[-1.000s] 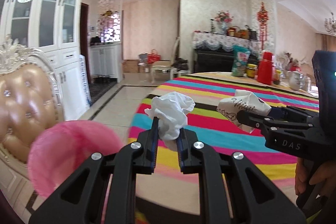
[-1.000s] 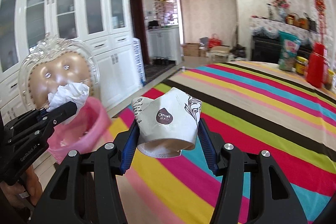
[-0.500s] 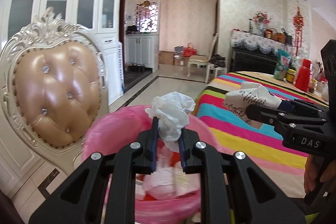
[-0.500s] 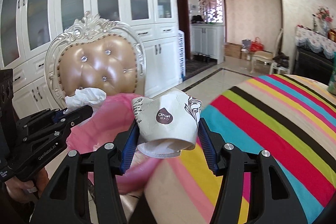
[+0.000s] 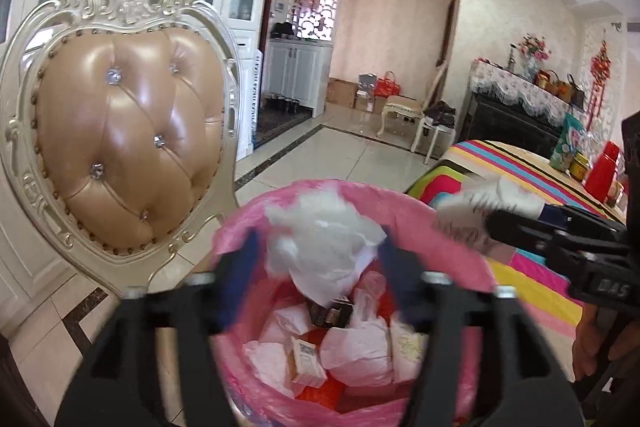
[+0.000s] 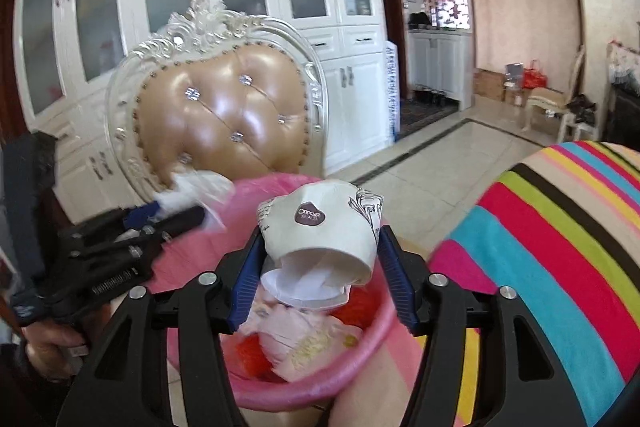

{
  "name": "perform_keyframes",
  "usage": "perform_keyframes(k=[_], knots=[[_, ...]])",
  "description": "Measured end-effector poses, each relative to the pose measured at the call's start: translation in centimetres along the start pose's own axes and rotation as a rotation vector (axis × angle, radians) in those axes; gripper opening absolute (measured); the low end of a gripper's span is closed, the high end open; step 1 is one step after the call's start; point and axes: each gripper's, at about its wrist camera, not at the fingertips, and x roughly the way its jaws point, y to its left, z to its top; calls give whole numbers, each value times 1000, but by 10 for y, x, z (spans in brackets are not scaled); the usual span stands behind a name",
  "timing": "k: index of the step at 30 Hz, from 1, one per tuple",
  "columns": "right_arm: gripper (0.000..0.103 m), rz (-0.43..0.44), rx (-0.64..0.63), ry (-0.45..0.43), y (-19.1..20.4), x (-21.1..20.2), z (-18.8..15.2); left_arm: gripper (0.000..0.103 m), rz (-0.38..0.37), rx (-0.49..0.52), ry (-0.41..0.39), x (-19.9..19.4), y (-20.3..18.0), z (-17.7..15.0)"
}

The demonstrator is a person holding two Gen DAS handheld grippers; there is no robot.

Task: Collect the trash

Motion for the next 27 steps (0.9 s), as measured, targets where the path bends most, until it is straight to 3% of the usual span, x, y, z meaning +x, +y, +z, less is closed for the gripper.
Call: perform_keyframes(k=[5,9,13,18,27], knots=[[67,6,22,-22,-8,-18,-3,78,41,-2,-23,-12,5,2],[67,-18,10,-45,-9,-40,-6,99,91,29,-83,-33,-3,0],[69,-65,-5,-69,-8,-68,-12,99,126,48,-137,-58,-10,0],[85,-137,-15,-95,-1,-97,-21,99,197,64,-164,-87,-22,-3],[85,-170,-21,-93,13,-141,-46,99,147,80,-184,-139,-42,-24]])
